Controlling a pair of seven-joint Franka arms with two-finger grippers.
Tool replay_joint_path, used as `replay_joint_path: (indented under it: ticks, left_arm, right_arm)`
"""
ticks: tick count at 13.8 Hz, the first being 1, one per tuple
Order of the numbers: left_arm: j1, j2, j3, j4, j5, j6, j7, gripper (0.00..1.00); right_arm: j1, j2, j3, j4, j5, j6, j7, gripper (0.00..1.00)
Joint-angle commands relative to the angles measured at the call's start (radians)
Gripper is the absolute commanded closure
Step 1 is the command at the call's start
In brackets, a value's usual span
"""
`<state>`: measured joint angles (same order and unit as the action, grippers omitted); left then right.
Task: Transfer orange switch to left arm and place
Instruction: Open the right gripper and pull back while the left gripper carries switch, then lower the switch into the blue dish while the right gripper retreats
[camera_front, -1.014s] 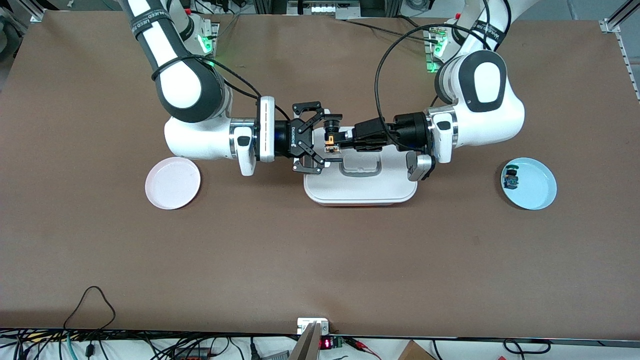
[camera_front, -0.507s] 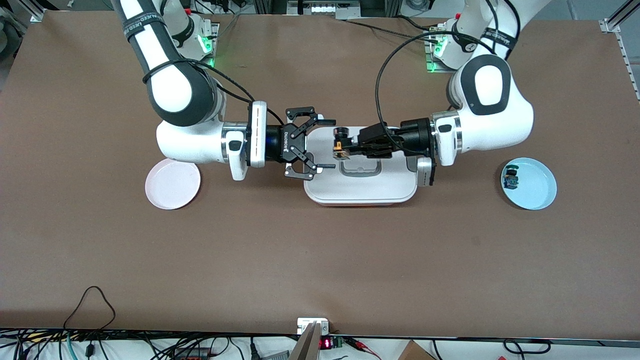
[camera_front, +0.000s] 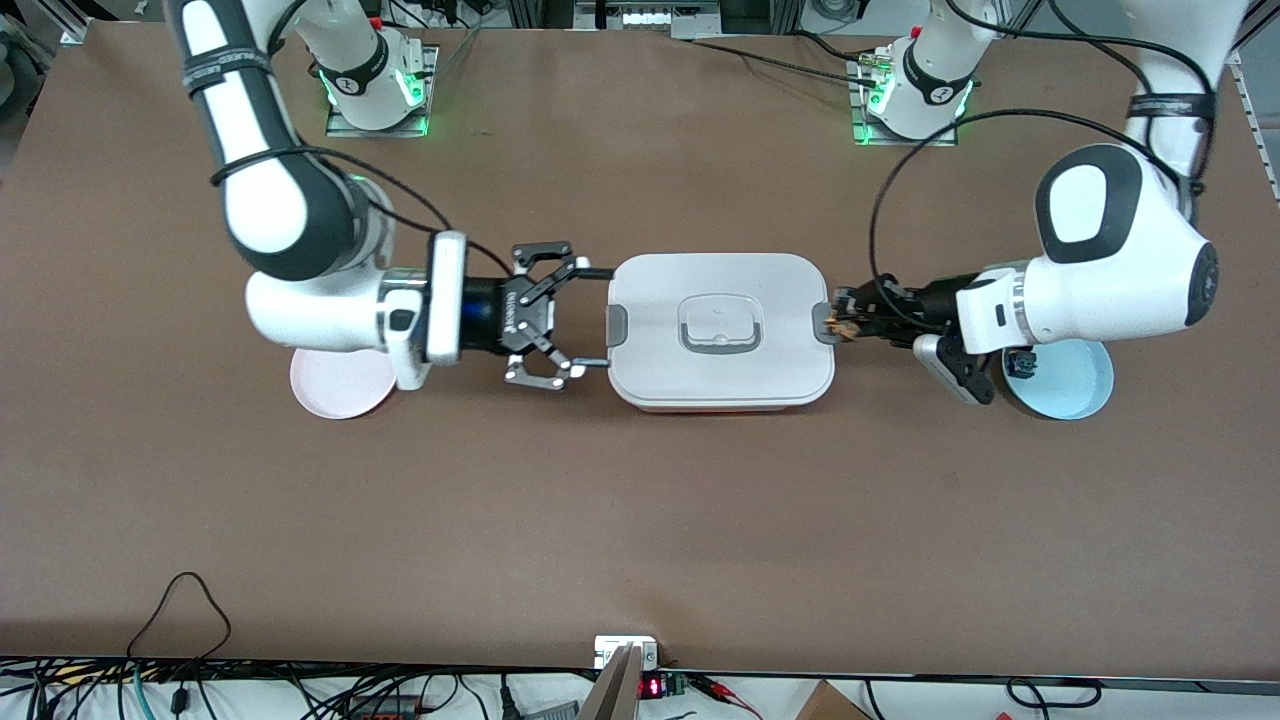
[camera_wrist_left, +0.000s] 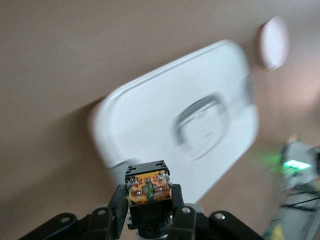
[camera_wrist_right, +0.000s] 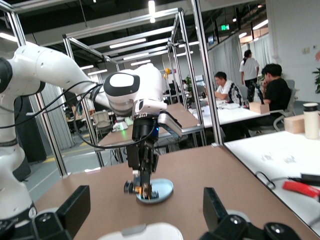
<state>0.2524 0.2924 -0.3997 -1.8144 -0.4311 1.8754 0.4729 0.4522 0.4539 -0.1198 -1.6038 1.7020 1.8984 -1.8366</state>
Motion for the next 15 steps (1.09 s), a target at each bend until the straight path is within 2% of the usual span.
replay_joint_path:
  ticks: [1,5,6,9,11,13,15]
  left_arm:
    - [0.051,0.050,-0.011,0.032,0.261,-0.038,0.132,0.74]
    - [0.145,0.167,-0.011,0.029,0.630,0.000,0.459,0.73]
    - [0.177,0.197,-0.011,0.029,0.688,0.033,0.527,0.73]
    - [0.267,0.228,-0.011,0.027,0.807,0.111,0.781,0.73]
    - [0.323,0.231,-0.011,0.006,0.822,0.175,0.933,0.73]
    - [0.343,0.235,-0.007,-0.043,0.830,0.279,1.004,0.73]
    - [0.375,0.254,-0.004,-0.074,0.879,0.330,1.027,0.73]
  right_arm:
    - [-0.023,-0.038,-0.050,-0.028,-0.102,-0.054,0.142,0.00]
    - [-0.047,-0.080,-0.058,-0.019,-0.315,-0.055,0.530,0.00]
    - [-0.049,-0.081,-0.057,-0.019,-0.359,-0.055,0.631,0.00]
    - [-0.058,-0.081,-0.058,-0.019,-0.531,-0.056,0.885,0.00]
    - [-0.063,-0.093,-0.058,-0.016,-0.681,-0.088,1.079,0.00]
    - [-0.079,-0.097,-0.058,-0.012,-0.807,-0.137,1.283,0.00]
    - [-0.086,-0.098,-0.058,-0.007,-0.911,-0.159,1.417,0.00]
